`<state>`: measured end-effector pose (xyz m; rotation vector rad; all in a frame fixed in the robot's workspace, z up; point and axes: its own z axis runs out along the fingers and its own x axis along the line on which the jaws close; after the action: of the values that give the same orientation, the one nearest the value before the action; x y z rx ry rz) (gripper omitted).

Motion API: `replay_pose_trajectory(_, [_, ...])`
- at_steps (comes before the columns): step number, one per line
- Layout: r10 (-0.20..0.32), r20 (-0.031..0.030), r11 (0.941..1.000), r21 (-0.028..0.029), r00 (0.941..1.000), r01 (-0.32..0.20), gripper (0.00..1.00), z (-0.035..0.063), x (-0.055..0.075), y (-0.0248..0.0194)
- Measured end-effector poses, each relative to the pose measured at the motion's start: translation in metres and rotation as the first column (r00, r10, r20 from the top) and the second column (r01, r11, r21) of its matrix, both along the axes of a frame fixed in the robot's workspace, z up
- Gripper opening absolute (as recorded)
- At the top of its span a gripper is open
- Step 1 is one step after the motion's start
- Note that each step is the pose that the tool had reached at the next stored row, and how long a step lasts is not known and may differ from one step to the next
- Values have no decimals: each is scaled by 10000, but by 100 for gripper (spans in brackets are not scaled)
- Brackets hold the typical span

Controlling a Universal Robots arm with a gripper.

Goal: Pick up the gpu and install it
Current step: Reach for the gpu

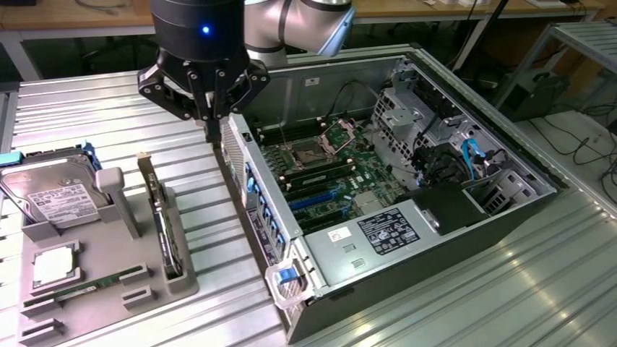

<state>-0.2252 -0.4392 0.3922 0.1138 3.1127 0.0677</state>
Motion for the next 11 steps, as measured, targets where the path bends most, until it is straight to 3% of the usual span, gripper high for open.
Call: replay_pose_trajectory(11, [14,0,10000,0,10000,-14,11,0,-84,-42])
